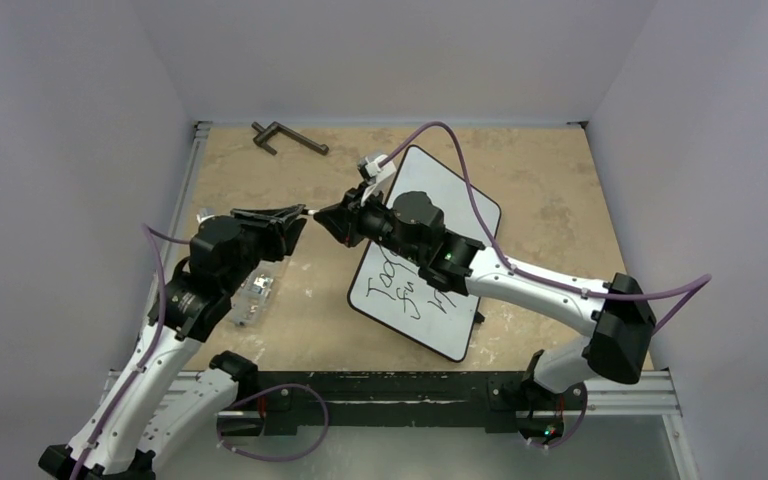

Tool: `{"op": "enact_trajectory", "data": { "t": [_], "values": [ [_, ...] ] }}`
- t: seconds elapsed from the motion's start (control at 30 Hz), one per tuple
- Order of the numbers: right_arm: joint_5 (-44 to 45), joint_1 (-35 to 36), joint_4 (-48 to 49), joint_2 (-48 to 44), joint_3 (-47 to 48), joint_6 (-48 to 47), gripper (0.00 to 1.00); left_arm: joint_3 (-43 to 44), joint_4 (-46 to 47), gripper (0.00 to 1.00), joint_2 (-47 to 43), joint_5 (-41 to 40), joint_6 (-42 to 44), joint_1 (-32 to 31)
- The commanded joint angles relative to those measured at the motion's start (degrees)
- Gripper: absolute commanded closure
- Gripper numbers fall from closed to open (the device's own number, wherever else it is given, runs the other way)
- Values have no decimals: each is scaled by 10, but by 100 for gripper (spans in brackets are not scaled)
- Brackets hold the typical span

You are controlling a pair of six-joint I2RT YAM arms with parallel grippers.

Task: Write a sentence on the whiteboard
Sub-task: Pass from the right arm to the left

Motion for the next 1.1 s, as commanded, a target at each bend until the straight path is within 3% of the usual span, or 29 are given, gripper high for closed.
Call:
{"op": "enact_trajectory", "data": {
  "t": [0.0,0.23,0.43,0.63,0.77,0.93,1.0,1.03,1.07],
  "values": [
    [-43,1,53,-28,-7,-26,100,17,33,68,10,15,-7,-1],
    [-75,1,75,-31,-27,-44,100,17,42,77,17,23,-12,-1],
    [-94,1,83,-23,-32,-57,100,16,42,97,17,26,-16,0],
    [-104,1,70,-12,-21,-65,99,15,41,100,17,29,-17,-1],
    [-89,1,50,-19,-17,-73,69,13,38,100,13,22,-15,0],
    [-62,1,7,-47,-13,-87,43,3,32,100,-1,14,-12,2],
    [-55,1,-18,-59,-7,-94,13,-2,28,100,-9,6,-10,4],
    [-52,1,-29,-65,-4,-97,4,-3,24,100,-14,1,-8,5],
    [-47,1,-43,-71,0,-99,2,-2,16,100,-18,-4,-4,6]
  ]
}}
